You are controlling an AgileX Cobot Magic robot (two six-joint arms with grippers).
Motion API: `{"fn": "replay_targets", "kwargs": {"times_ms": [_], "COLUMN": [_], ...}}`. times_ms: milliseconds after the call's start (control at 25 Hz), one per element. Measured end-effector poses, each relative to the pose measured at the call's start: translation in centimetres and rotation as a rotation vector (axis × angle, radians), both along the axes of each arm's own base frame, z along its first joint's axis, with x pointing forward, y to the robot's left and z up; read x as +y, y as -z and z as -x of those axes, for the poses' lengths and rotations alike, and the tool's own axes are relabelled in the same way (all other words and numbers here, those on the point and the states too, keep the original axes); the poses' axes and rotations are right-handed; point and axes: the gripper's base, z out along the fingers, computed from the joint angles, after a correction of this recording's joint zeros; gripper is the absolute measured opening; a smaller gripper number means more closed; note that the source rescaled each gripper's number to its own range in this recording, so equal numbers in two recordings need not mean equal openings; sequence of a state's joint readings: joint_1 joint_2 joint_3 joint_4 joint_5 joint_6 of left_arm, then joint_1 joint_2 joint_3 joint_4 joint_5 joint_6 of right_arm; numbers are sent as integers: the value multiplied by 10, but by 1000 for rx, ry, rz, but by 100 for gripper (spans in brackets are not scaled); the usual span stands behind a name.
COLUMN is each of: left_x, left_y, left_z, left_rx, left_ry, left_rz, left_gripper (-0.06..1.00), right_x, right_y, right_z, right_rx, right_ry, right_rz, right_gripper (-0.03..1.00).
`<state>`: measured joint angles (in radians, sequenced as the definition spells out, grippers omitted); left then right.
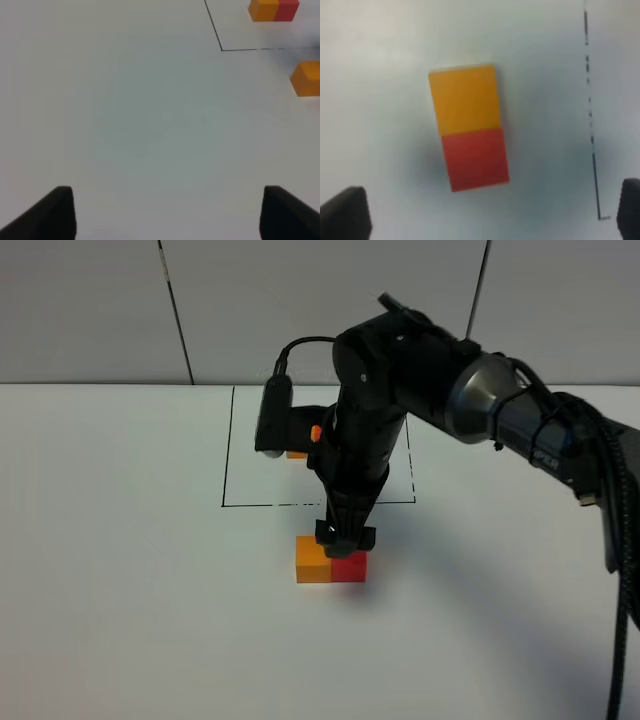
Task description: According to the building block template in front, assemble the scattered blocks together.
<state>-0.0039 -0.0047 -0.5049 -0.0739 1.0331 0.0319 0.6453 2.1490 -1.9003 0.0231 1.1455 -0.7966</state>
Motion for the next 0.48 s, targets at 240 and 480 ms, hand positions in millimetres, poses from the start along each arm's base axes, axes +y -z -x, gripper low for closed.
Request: {"fn": "replay_targets", "kwargs": {"times_ms": [240, 480], "left_x": [0, 0], "left_y": [0, 0], "left_z": [0, 0], "left_rx": [0, 0], "left_ry": [0, 0], "left_rz": [0, 0], "left_gripper": [94, 94], "right_x": [-69, -192], "right_y": [-34, -69], "right_z": [-26, -56], "right_rx": [52, 36], "right_ry": [427, 928], "right_rz": [-94, -237], "right_gripper": [99, 99]}}
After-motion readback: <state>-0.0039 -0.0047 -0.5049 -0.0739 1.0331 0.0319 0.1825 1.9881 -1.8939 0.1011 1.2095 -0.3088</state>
